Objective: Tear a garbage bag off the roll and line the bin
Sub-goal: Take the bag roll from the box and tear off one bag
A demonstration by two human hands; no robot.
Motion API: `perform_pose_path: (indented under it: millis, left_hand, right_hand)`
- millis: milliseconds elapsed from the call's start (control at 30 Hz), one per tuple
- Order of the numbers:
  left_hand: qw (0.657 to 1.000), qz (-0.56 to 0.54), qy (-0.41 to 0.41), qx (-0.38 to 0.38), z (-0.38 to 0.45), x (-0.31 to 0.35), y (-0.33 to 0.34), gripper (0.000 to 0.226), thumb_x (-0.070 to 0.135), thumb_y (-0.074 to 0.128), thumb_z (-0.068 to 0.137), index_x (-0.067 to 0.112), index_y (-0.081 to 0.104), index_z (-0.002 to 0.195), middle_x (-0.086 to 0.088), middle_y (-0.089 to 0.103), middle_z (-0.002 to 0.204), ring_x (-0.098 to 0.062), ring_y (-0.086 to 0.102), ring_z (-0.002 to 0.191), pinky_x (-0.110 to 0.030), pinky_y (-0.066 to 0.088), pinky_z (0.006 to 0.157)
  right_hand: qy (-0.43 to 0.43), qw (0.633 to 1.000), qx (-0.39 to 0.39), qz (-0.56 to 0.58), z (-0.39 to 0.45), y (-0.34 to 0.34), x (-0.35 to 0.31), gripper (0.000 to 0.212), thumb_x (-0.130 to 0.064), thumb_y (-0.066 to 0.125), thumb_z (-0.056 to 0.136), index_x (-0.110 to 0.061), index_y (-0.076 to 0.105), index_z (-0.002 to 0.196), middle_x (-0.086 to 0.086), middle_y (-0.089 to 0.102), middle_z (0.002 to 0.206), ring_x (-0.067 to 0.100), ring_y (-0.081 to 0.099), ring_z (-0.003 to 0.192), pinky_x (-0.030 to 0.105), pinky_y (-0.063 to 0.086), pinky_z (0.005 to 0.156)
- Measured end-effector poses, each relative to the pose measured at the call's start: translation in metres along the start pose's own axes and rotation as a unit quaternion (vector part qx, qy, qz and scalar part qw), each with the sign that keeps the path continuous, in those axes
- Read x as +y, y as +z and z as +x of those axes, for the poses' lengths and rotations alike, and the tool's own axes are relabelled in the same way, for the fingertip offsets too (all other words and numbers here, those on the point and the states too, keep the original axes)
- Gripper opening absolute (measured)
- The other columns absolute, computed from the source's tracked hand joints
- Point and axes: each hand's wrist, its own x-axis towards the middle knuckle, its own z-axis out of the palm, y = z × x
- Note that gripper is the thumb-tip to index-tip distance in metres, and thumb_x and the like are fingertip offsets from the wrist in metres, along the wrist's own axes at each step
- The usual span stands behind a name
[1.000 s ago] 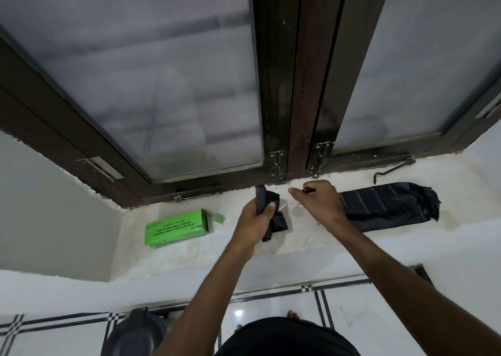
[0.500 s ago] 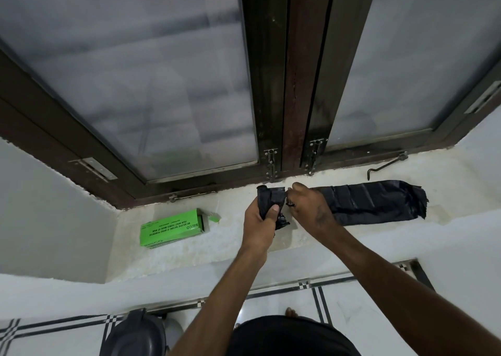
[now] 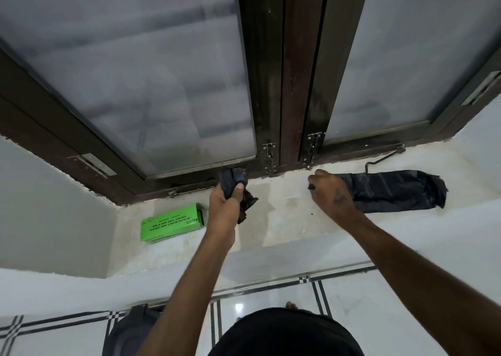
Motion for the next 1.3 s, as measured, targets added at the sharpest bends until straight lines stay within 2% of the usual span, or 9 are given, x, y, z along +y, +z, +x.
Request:
perform_pose_path:
  millis: [133, 300, 400, 533, 667, 833, 967, 1167, 1300]
  left_hand:
    - [0.996, -0.05, -0.073, -0.033, -0.003, 0.001, 0.009, 0.015, 0.019, 0.057, 0.099, 0.011, 0.063, 0.11, -0.002, 0.067, 0.091, -0.016, 0.061, 0.083, -0.033, 0.047, 0.073]
    - [0.984, -0.05, -0.145, -0.086, -0.013, -0.006, 0.01, 0.006, 0.02, 0.062, 0.096, 0.022, 0.067, 0.096, 0.002, 0.072, 0.094, -0.017, 0.065, 0.091, -0.043, 0.05, 0.09]
    - [0.989, -0.04, -0.115, -0.079, -0.012, -0.009, 0.001, 0.013, 0.012, 0.064, 0.093, 0.025, 0.069, 0.093, 0.003, 0.073, 0.094, -0.016, 0.066, 0.093, -0.042, 0.049, 0.094]
    - [0.995, -0.054, -0.08, -0.029, -0.007, -0.009, -0.01, 0.02, 0.001, 0.068, 0.087, 0.021, 0.069, 0.091, 0.002, 0.073, 0.091, -0.018, 0.066, 0.091, -0.038, 0.052, 0.092]
    - [0.99, -0.11, -0.078, -0.031, -0.006, -0.003, -0.02, 0.023, -0.001, 0.069, 0.086, 0.011, 0.064, 0.104, -0.005, 0.07, 0.096, -0.017, 0.068, 0.089, -0.03, 0.061, 0.072]
    - [0.981, -0.178, -0.074, -0.038, -0.006, -0.001, -0.041, 0.013, 0.005, 0.07, 0.086, 0.014, 0.065, 0.094, -0.003, 0.072, 0.085, -0.014, 0.071, 0.08, -0.028, 0.059, 0.065]
    - [0.985, -0.16, -0.056, -0.03, -0.007, -0.003, -0.061, 0.011, 0.004, 0.069, 0.087, 0.014, 0.065, 0.088, 0.0, 0.071, 0.082, -0.012, 0.07, 0.081, -0.031, 0.06, 0.076]
    - [0.998, -0.046, 0.014, -0.05, -0.005, -0.007, -0.104, 0.005, 0.004, 0.065, 0.09, 0.007, 0.07, 0.091, -0.006, 0.071, 0.087, -0.017, 0.069, 0.086, -0.028, 0.059, 0.08]
    - [0.996, 0.061, 0.032, -0.061, -0.006, -0.007, -0.122, 0.028, 0.024, 0.059, 0.096, 0.006, 0.073, 0.08, -0.008, 0.076, 0.093, -0.015, 0.07, 0.091, -0.026, 0.057, 0.084]
  right_hand:
    - [-0.011, 0.998, 0.059, -0.006, 0.0, 0.0, -0.025, 0.021, -0.029, 0.071, 0.075, -0.013, 0.063, 0.063, 0.006, 0.062, 0.068, 0.029, 0.063, 0.063, 0.028, 0.046, 0.053]
    - [-0.015, 0.999, -0.024, -0.017, -0.005, -0.004, -0.033, 0.041, -0.06, 0.052, 0.081, -0.024, 0.068, 0.091, -0.002, 0.063, 0.095, 0.023, 0.054, 0.099, 0.037, 0.039, 0.085]
    - [0.015, 0.998, 0.022, 0.05, -0.014, -0.017, -0.038, 0.038, -0.047, 0.058, 0.088, -0.019, 0.07, 0.11, 0.002, 0.063, 0.112, 0.025, 0.052, 0.111, 0.038, 0.041, 0.094]
    - [0.056, 0.949, 0.128, 0.283, -0.035, -0.037, -0.064, 0.019, -0.017, 0.058, 0.092, -0.016, 0.068, 0.108, 0.001, 0.062, 0.108, 0.017, 0.058, 0.098, 0.027, 0.048, 0.081]
    - [0.114, 0.852, -0.049, 0.508, -0.05, -0.031, -0.098, 0.033, -0.018, 0.067, 0.09, -0.028, 0.058, 0.12, 0.0, 0.06, 0.111, 0.006, 0.062, 0.094, 0.014, 0.05, 0.079]
    - [0.143, 0.679, -0.232, 0.681, -0.053, -0.015, -0.124, 0.047, -0.019, 0.074, 0.086, -0.025, 0.054, 0.128, 0.012, 0.065, 0.122, 0.024, 0.065, 0.113, 0.04, 0.056, 0.092]
    - [0.123, 0.694, -0.179, 0.687, -0.044, -0.019, -0.139, 0.011, -0.008, 0.067, 0.09, -0.015, 0.063, 0.097, 0.009, 0.069, 0.113, 0.026, 0.071, 0.095, 0.027, 0.057, 0.074]
    - [0.103, 0.689, -0.182, 0.694, -0.029, -0.014, -0.141, 0.018, 0.009, 0.058, 0.088, -0.006, 0.066, 0.085, 0.007, 0.065, 0.09, 0.024, 0.064, 0.085, 0.035, 0.058, 0.079]
    - [0.134, 0.673, -0.193, 0.701, -0.025, -0.011, -0.145, 0.024, 0.01, 0.048, 0.091, 0.003, 0.067, 0.079, 0.013, 0.067, 0.092, 0.028, 0.067, 0.095, 0.039, 0.057, 0.088]
